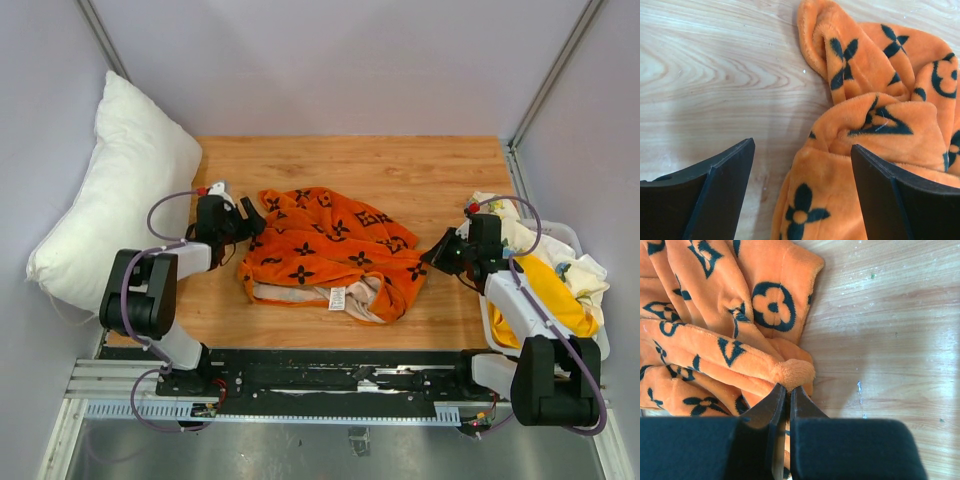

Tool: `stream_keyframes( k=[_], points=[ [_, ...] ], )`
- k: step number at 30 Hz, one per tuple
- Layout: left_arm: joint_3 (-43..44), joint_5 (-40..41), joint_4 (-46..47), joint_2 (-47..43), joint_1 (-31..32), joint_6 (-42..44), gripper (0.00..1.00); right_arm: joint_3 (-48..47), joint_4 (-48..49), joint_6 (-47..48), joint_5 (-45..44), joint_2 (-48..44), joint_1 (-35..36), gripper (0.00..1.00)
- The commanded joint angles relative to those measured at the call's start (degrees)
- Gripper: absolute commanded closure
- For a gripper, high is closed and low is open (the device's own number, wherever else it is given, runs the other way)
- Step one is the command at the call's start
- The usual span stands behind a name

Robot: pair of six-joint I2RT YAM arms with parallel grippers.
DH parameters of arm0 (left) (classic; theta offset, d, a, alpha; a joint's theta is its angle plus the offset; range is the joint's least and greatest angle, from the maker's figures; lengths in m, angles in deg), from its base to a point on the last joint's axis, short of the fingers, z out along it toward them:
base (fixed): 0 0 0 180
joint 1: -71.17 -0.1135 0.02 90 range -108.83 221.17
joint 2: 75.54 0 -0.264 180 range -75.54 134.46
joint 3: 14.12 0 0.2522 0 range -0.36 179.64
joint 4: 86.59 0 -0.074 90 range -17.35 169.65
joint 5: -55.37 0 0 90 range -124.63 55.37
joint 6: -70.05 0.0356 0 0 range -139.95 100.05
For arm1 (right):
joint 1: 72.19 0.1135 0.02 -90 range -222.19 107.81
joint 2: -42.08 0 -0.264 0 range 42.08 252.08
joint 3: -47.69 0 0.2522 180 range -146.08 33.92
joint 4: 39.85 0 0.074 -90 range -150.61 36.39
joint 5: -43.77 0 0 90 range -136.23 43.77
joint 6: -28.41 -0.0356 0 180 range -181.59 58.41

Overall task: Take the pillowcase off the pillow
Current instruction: Fold the pillowcase at the center of the board.

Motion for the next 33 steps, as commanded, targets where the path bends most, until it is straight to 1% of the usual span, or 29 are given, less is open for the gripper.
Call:
stream_keyframes(
  k=[1, 6, 8, 10, 15, 16, 17, 19, 20, 30, 33],
  points=[
    [1.9, -2.6, 3.4, 4.0, -0.3, -1.0, 0.19, 0.8, 1.4, 0.4, 0.7, 0.3, -0.8, 0.99],
    [2.8, -6.2, 3.2, 5.7, -0.3, -0.3, 0.44, 1.4, 2.3, 0.0, 1.4, 1.1, -0.8, 0.99],
    [2.3, -5.9, 2.8, 4.8, -0.3, 0.0, 0.48, 1.2, 2.3, 0.3, 1.5, 1.2, -0.8, 0.99],
    [1.6, -5.2, 2.4, 3.5, -0.3, 0.1, 0.49, 1.1, 2.2, 0.7, 1.0, 1.3, -0.8, 0.99],
    [0.4, -4.3, 1.3, 0.1, -0.3, 0.3, 0.64, 0.5, 2.5, 1.0, 1.4, 2.7, -0.8, 0.99],
    [0.3, -3.9, 0.9, -0.7, -0.3, 0.2, 0.69, 0.3, 2.5, 1.0, 1.3, 2.9, -0.8, 0.98],
    [0.2, -3.5, 0.5, -1.4, -0.3, 0.1, 0.77, 0.2, 2.6, 1.0, 1.4, 3.1, -0.8, 0.98],
    [-0.2, -3.0, -0.2, -3.0, -0.3, -0.3, 0.97, 0.1, 2.7, 0.8, 1.8, 3.2, -0.8, 0.98],
    [-0.4, -2.9, -0.3, -3.9, -0.3, -0.3, 1.0, 0.0, 2.8, 0.7, 1.9, 3.2, -0.8, 0.98],
    [-1.6, -1.7, -1.8, -11.8, -0.3, -0.9, 1.0, -1.1, 3.4, 0.0, 1.3, 2.6, -0.8, 0.99],
    [-1.5, -6.3, -2.3, -11.3, -0.2, -1.9, 1.0, -0.7, 4.0, -0.3, 2.0, 3.3, -0.8, 0.99]
  ],
)
